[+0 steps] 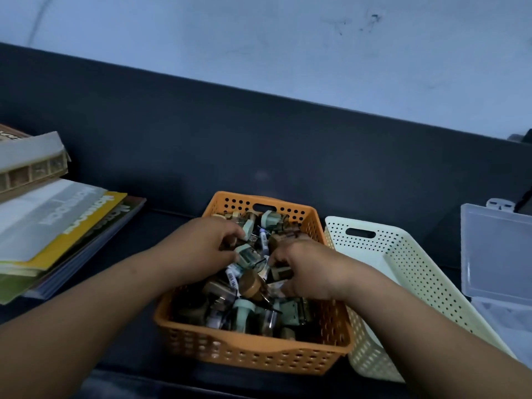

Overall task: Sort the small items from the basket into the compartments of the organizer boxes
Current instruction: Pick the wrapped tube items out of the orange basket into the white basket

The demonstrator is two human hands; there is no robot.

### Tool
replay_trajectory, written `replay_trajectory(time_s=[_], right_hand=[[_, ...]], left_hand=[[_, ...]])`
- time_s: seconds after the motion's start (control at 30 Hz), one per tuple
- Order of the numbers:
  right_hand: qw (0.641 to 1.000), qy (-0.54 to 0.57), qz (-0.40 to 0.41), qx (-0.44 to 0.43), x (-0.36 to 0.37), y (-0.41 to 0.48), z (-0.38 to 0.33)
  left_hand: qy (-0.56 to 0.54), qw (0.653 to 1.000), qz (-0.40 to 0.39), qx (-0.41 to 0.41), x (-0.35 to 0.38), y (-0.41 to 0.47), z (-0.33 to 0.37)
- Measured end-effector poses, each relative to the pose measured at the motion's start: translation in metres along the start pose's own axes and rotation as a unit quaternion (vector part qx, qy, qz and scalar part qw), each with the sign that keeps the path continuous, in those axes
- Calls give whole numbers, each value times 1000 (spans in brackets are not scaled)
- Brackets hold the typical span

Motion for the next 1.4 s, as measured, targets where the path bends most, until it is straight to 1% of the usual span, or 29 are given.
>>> replay_trajectory(time_s=[0.13, 0.3, 0.4, 0.53, 0.63, 0.77, 0.8, 0.87, 0.93, 1.03, 1.17, 1.3, 1.37, 1.4], right_hand=[[999, -45, -12, -20, 5, 4, -3], [996, -82, -32, -27, 12, 8, -4], [997, -72, -19, -30, 14, 10, -4], [999, -8, 25, -34, 10, 9, 0], [995, 86, 53, 1, 4, 6, 6], [971, 216, 88, 46, 0, 4, 15], [965, 239, 94, 49, -2, 2, 16], [950, 287, 111, 49, -8, -2, 19], [936, 323, 133, 49, -15, -9, 24], [917, 350, 178, 65, -26, -25, 39], [882, 398, 229, 103, -37, -51, 71], [866, 397, 263, 151, -37, -78, 107], [872, 369, 269, 177, -36, -91, 124], [883, 336, 265, 194, -34, -96, 130]], left_hand=[[51, 997, -61, 21, 7, -1, -3], [94, 984, -148, 12, 17, 3, -5], [120, 975, -188, 0, 22, 8, -8], [118, 971, -207, -3, 23, 11, -8], [129, 970, -207, 21, 24, 12, -6], [135, 967, -211, 41, 24, 9, -4], [110, 971, -211, 35, 21, 8, -5], [15, 977, -211, 21, 13, 6, -3], [-71, 979, -191, 19, 2, 6, 4], [-153, 979, -132, 23, -10, 12, 22], [-196, 979, -61, 16, -5, 25, 55], [-206, 976, -58, 31, 23, 42, 101], [-181, 981, -61, 43, 39, 49, 121], [-173, 981, -70, 52, 46, 50, 129]])
Point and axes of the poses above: each hand's wrist, its own y-axis towards the middle knuckle, its own x-axis out of the palm, z = x × y, the point moved 5 cm from there along y, towards the middle knuckle, and after that the axes turned 6 degrees about z, right-handed, at the moved point
